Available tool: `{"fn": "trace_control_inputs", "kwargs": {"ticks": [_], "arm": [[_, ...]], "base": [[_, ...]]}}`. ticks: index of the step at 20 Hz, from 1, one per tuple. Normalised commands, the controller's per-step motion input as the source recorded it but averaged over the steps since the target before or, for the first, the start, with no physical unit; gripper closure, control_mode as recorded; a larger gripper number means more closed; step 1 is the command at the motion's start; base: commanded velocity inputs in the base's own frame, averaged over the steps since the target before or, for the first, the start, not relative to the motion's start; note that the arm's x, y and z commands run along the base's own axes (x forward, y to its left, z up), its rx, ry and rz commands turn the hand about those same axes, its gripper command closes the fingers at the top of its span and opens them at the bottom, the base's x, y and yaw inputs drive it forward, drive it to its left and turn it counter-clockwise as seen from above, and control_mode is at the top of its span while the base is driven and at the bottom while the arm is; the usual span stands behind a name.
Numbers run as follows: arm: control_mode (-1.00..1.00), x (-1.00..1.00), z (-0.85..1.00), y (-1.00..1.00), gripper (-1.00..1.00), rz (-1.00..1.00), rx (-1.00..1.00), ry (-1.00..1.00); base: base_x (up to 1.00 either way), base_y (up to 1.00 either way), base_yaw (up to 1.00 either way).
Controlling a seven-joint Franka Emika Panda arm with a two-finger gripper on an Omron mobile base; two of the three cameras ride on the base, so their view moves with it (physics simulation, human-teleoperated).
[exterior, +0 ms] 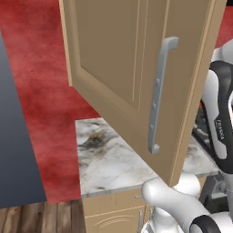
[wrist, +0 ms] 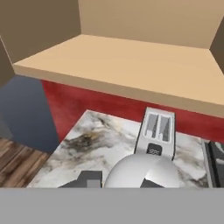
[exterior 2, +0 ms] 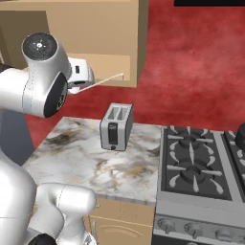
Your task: Open the cabinet and move the ladle to the pot. Then close the cabinet.
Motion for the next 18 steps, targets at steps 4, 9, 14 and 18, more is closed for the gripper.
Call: {"fn": "trace_control_inputs", "kwargs": {"ticks": [4,9,14,18], "arm": [[1.00,0.00,0.00,0.00,1.00,0.00,0.00,0.00],[1.00,0.00,0.00,0.00,1.00,0.00,0.00,0.00],[1.00,0.00,0.00,0.00,1.00,0.00,0.00,0.00],[1.00,0.00,0.00,0.00,1.00,0.00,0.00,0.00]], "base": [[-0.83,-0.52,-0.09],[-0.56,-0.99,-0.16],[0.13,-1.00,-0.11],[0.51,-1.00,-0.01]]}}
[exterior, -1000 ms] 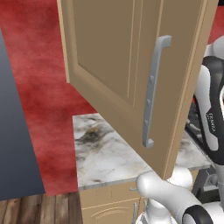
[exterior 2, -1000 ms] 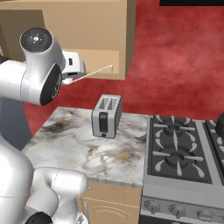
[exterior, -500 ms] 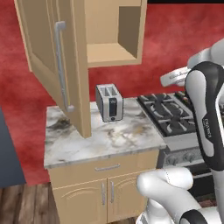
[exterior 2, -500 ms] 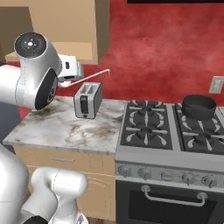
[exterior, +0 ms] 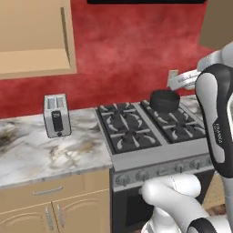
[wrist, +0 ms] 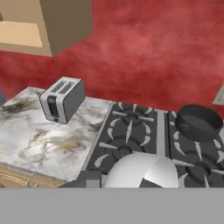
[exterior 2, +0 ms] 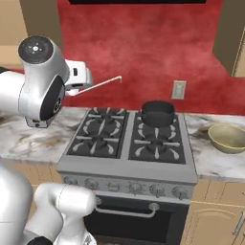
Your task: Open the cabinet and move the ladle to the pot. Then close the cabinet.
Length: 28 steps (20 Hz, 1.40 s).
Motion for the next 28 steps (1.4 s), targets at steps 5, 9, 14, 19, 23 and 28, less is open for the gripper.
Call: {"fn": "trace_control_inputs", "kwargs": {"ticks": [5,9,14,19,23,28], "arm": [[1.00,0.00,0.00,0.00,1.00,0.00,0.00,0.00],[1.00,0.00,0.00,0.00,1.00,0.00,0.00,0.00],[1.00,0.00,0.00,0.00,1.00,0.00,0.00,0.00],[1.00,0.00,0.00,0.00,1.00,0.00,0.00,0.00],[-1.00,1.00,-0.26,-0.36,1.00,0.02,0.02,0.13],[-1.00,1.00,-0.38,-0.03,1.00,0.00,0.00,0.11]], "base": [[0.63,-0.90,0.00],[0.73,-0.56,0.04],[0.87,-0.43,0.05],[0.99,-0.39,0.04],[0.00,0.00,0.00],[0.00,0.00,0.00]]}}
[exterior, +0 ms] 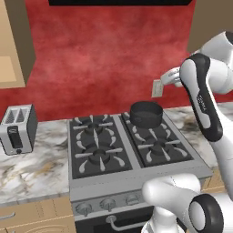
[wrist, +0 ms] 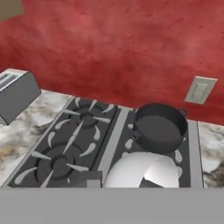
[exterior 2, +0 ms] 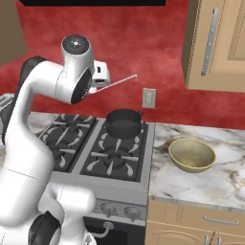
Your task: Open the cabinet and move the ladle to the pot. Then close the cabinet.
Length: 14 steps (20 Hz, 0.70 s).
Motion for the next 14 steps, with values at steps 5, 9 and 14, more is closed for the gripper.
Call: {"fn": "trace_control_inputs", "kwargs": {"ticks": [5,9,14], "arm": [[-1.00,0.95,-0.29,-0.01,1.00,0.00,0.00,0.08],[-1.00,0.81,-0.47,-0.08,1.00,0.00,-0.01,0.01],[-1.00,0.72,-0.65,-0.16,1.00,0.00,-0.01,0.00]], "base": [[0.00,0.00,0.00],[0.00,0.00,0.00],[0.00,0.00,0.00]]}}
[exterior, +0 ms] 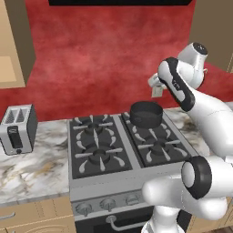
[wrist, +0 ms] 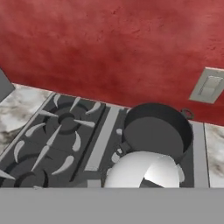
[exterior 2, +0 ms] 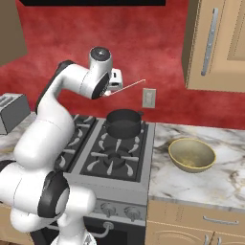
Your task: Open the cabinet and move the ladle to the pot. Then close the cabinet.
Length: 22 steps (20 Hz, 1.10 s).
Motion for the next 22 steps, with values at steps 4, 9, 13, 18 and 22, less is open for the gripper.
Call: {"fn": "trace_control_inputs", "kwargs": {"ticks": [4,9,13,18,22], "arm": [[-1.00,0.59,-0.65,-0.21,1.00,0.00,-0.04,0.00],[-1.00,0.33,-0.45,-0.16,1.00,0.00,-0.06,0.00],[-1.00,0.30,-0.31,-0.10,1.00,0.00,-0.06,0.00],[-1.00,0.42,-0.35,-0.03,1.00,0.00,-0.07,0.01],[-1.00,0.36,-0.28,-0.05,1.00,0.00,-0.04,0.05]], "base": [[0.00,0.00,0.00],[0.00,0.00,0.00],[0.00,0.00,0.00],[0.00,0.00,0.00],[0.00,0.00,0.00]]}}
